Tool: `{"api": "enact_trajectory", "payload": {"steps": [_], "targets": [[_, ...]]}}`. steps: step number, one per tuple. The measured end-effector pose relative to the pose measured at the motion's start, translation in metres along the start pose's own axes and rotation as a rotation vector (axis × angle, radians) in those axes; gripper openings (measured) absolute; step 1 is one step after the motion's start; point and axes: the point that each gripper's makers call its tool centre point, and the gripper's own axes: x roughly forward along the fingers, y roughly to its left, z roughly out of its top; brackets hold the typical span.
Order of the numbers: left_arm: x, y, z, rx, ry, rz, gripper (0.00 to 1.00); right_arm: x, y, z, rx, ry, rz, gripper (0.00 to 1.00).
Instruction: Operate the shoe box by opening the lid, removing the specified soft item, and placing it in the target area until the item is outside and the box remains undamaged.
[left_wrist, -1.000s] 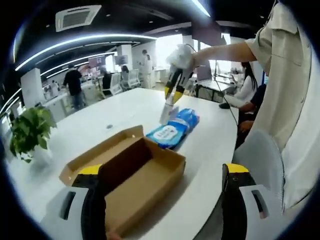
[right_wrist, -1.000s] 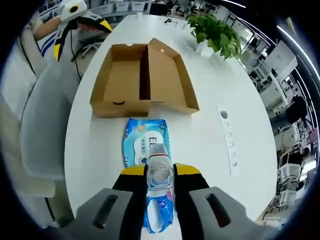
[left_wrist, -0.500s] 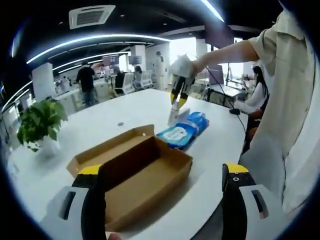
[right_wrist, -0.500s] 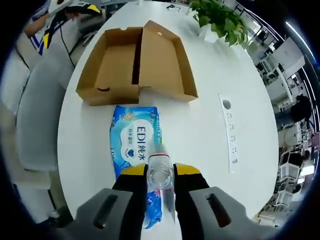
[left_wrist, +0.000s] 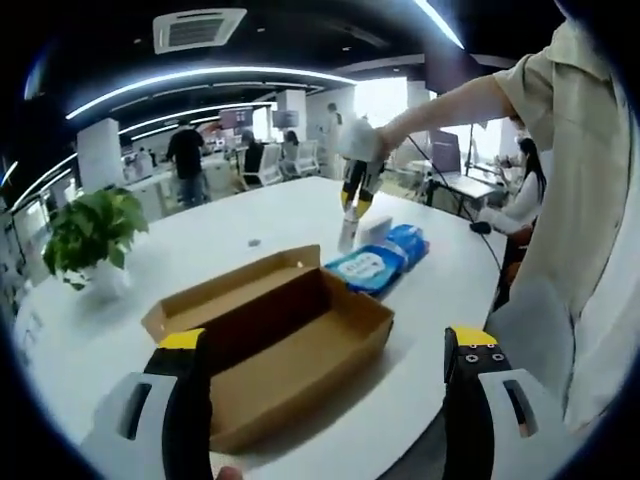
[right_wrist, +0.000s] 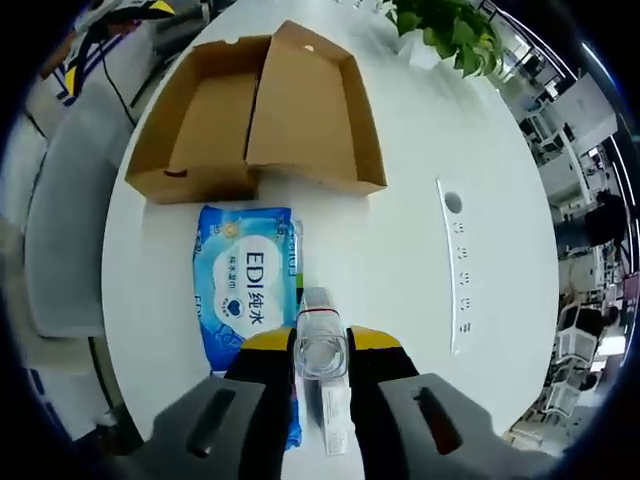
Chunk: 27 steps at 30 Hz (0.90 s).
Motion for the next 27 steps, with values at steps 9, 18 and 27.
{"api": "enact_trajectory", "payload": {"steps": [9, 18, 27], "targets": [[-0.004, 0.010, -0.011, -0.017, 0.027, 0.031, 0.99, 0.020, -0.004, 0.002, -0.020, 0.033, 0.024, 0.17], [-0.005, 0.013, -0.016, -0.041, 0.030, 0.046, 0.98, 0.031, -0.008, 0.001, -0.022, 0.048, 0.040, 0.17], [-0.004, 0.016, -0.021, -0.057, 0.039, 0.052, 0.98, 0.034, -0.014, 0.009, -0.021, 0.043, 0.044, 0.18]]}}
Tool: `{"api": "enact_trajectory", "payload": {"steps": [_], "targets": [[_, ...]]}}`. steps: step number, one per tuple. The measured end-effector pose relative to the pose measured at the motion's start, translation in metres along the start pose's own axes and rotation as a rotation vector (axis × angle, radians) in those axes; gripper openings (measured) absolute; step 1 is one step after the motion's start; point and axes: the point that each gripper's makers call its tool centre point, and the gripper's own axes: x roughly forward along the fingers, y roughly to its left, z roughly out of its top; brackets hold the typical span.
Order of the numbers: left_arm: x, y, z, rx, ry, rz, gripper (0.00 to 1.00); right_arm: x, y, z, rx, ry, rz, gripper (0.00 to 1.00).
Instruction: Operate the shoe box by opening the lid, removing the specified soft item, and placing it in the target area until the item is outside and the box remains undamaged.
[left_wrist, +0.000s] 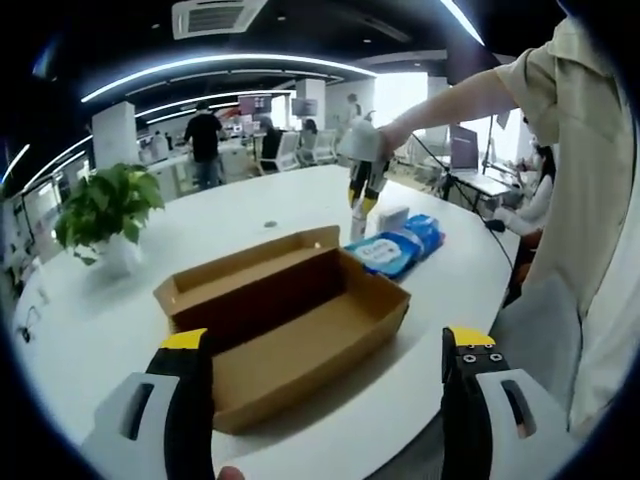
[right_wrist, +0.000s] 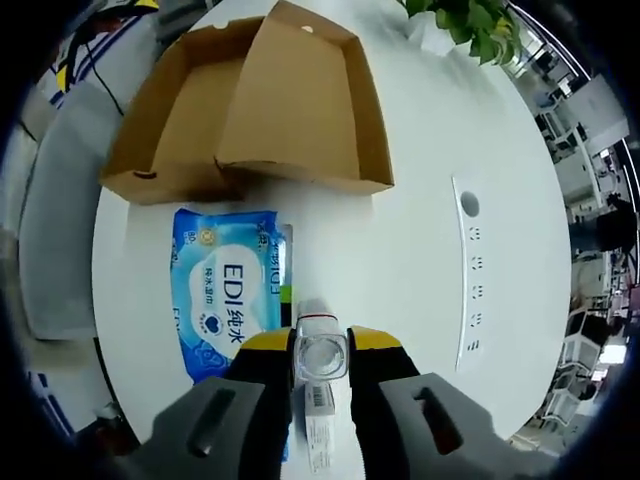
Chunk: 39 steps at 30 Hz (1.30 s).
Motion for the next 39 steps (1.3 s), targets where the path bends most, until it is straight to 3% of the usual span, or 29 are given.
{"api": "enact_trajectory", "payload": {"steps": [12, 21, 34, 39], "targets": [[-0.001, 0.005, -0.006, -0.013, 0.017, 0.015, 0.97, -0.004, -0.006, 0.001, 0.010, -0.008, -0.018, 0.24], [-0.003, 0.020, -0.009, -0.038, 0.023, 0.065, 0.95, -0.011, -0.010, 0.007, 0.044, -0.043, -0.049, 0.29], [-0.009, 0.051, -0.030, -0.061, 0.091, 0.163, 0.79, -0.025, -0.005, 0.041, 0.205, -0.159, -0.075, 0.31], [-0.012, 0.067, -0.038, -0.104, 0.106, 0.205, 0.69, -0.027, -0.006, 0.049, 0.271, -0.188, -0.090, 0.31]]}}
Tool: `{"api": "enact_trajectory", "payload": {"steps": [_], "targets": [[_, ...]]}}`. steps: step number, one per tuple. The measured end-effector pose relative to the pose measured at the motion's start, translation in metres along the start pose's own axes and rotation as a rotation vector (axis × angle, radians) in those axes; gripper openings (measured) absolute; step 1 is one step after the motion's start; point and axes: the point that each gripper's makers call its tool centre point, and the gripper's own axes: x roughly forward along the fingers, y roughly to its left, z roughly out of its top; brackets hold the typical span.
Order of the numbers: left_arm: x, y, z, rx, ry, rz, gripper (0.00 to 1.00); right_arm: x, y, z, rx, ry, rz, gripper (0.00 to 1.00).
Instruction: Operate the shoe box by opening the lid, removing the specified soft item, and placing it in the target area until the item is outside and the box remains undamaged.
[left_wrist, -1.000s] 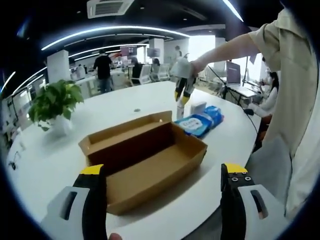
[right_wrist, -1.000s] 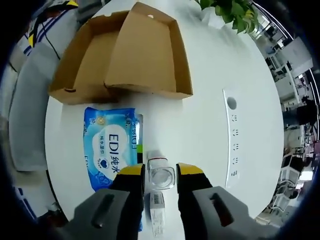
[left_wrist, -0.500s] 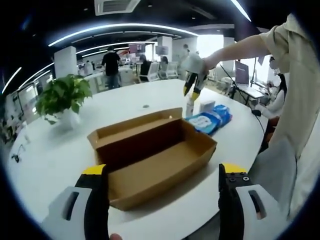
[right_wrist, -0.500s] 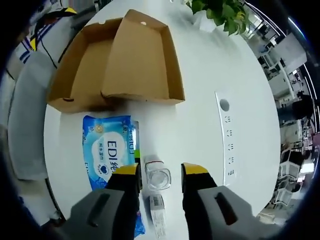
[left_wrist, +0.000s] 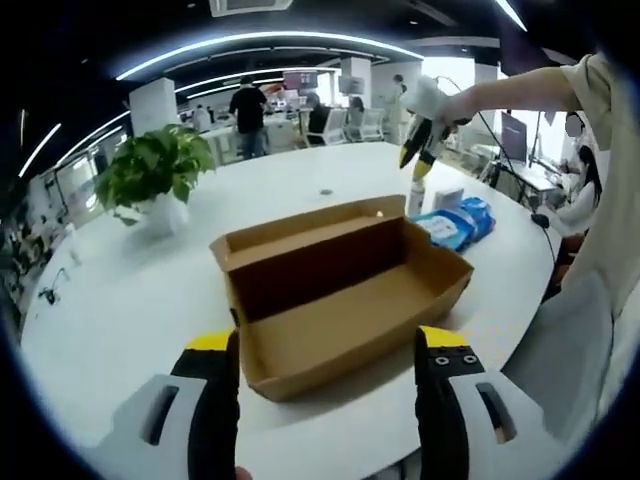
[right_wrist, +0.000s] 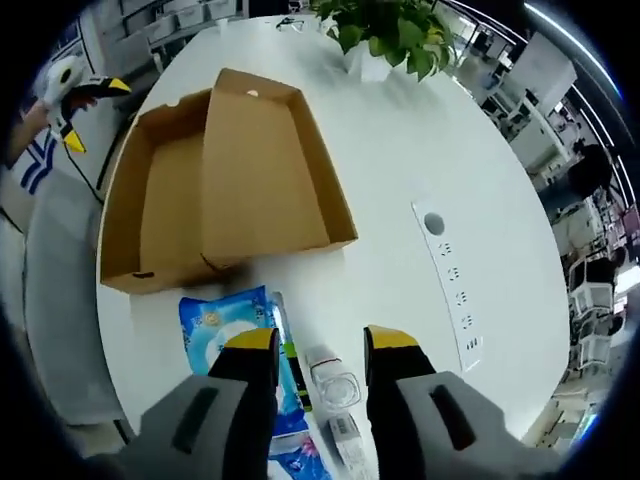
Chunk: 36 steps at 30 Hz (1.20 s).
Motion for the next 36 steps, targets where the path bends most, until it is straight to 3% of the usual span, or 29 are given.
{"api": "enact_trajectory", "payload": {"steps": [9, 20, 24, 36], "targets": [[0.006, 0.031, -0.021, -0.084, 0.052, 0.079, 0.53, 0.006, 0.006, 0.014, 0.121, -0.051, -0.014, 0.29], [0.018, 0.053, -0.039, -0.199, 0.093, 0.125, 0.35, 0.025, 0.006, 0.026, 0.299, -0.101, -0.024, 0.27], [0.024, 0.059, -0.046, -0.212, 0.123, 0.136, 0.32, 0.032, 0.004, 0.030, 0.384, -0.136, -0.030, 0.26], [0.035, 0.064, -0.051, -0.304, 0.143, 0.140, 0.07, 0.054, -0.002, 0.039, 0.544, -0.178, -0.024, 0.21]]}}
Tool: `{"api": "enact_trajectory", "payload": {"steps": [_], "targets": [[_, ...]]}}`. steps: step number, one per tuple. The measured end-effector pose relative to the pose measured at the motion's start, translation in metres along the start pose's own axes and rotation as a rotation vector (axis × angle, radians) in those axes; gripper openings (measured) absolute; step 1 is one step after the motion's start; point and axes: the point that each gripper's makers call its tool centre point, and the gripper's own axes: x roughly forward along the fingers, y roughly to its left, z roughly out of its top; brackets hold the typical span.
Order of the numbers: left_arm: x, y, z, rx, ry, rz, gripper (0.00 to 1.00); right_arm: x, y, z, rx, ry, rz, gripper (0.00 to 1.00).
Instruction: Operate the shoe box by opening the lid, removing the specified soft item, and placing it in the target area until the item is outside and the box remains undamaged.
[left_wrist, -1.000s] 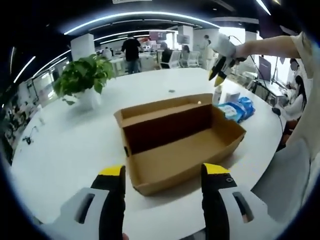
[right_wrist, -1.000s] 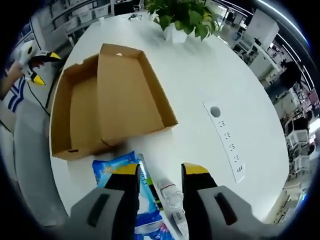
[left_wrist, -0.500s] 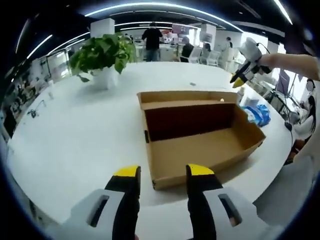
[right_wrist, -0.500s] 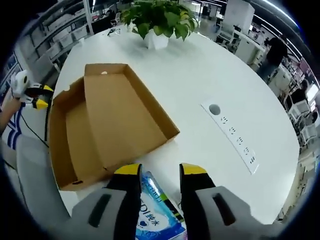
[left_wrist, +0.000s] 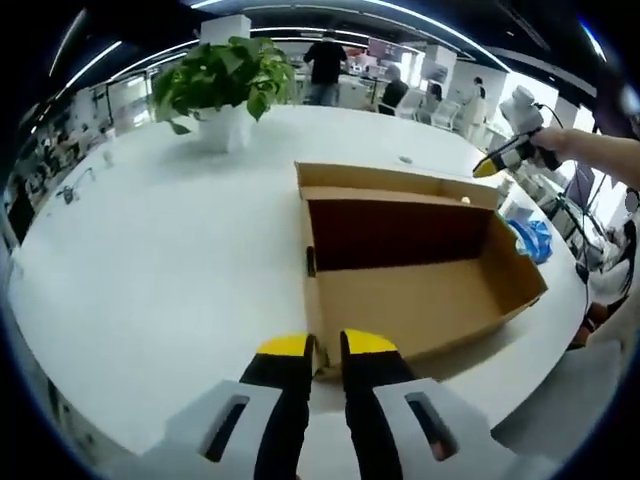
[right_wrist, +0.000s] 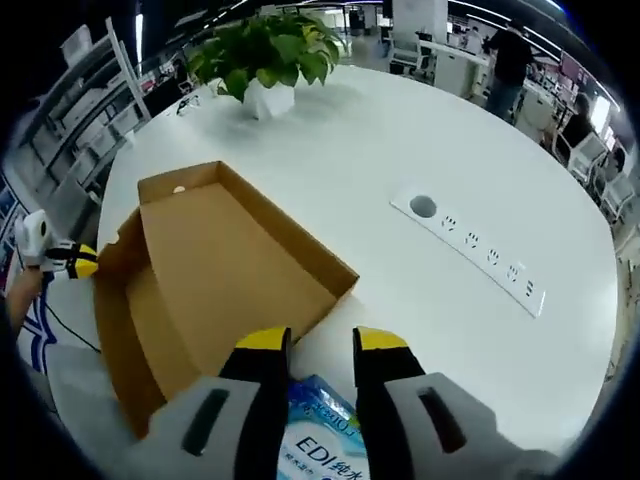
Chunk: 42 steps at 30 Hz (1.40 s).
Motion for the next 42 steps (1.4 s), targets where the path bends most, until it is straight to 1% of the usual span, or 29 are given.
{"api": "enact_trajectory", "payload": {"steps": [3, 7, 10, 16, 17, 19, 24, 27, 31, 38, 42], "targets": [[0.001, 0.003, -0.001, -0.006, 0.007, 0.008, 0.03, 0.009, 0.000, 0.002, 0.020, -0.003, -0.007, 0.21], [0.001, 0.004, -0.002, -0.034, 0.010, 0.003, 0.02, 0.020, -0.004, 0.003, 0.063, -0.001, -0.024, 0.20], [0.002, 0.004, -0.003, -0.052, 0.008, 0.002, 0.02, 0.028, -0.005, 0.002, 0.111, 0.005, -0.029, 0.19], [0.002, 0.004, -0.003, -0.069, 0.004, 0.002, 0.02, 0.037, -0.004, 0.001, 0.149, 0.007, -0.025, 0.14], [0.002, 0.004, -0.003, -0.068, 0.004, 0.002, 0.02, 0.038, -0.004, 0.001, 0.161, 0.008, -0.023, 0.12], [0.002, 0.005, -0.003, -0.069, 0.003, 0.001, 0.02, 0.039, -0.003, 0.002, 0.213, 0.001, -0.012, 0.10], [0.002, 0.004, -0.003, -0.078, -0.005, -0.005, 0.02, 0.038, -0.005, 0.000, 0.230, 0.003, -0.033, 0.07], [0.002, 0.005, -0.003, -0.102, -0.013, -0.014, 0.02, 0.037, -0.005, 0.000, 0.217, 0.004, -0.048, 0.06], [0.002, 0.004, -0.003, -0.099, -0.016, -0.014, 0.02, 0.033, -0.006, 0.002, 0.225, -0.003, -0.066, 0.04], [0.002, 0.003, -0.003, -0.112, -0.022, -0.018, 0.01, 0.024, -0.005, 0.004, 0.264, -0.014, -0.068, 0.02], [0.002, 0.003, -0.003, -0.108, -0.022, -0.016, 0.01, 0.018, -0.004, 0.006, 0.269, -0.020, -0.068, 0.02]]}}
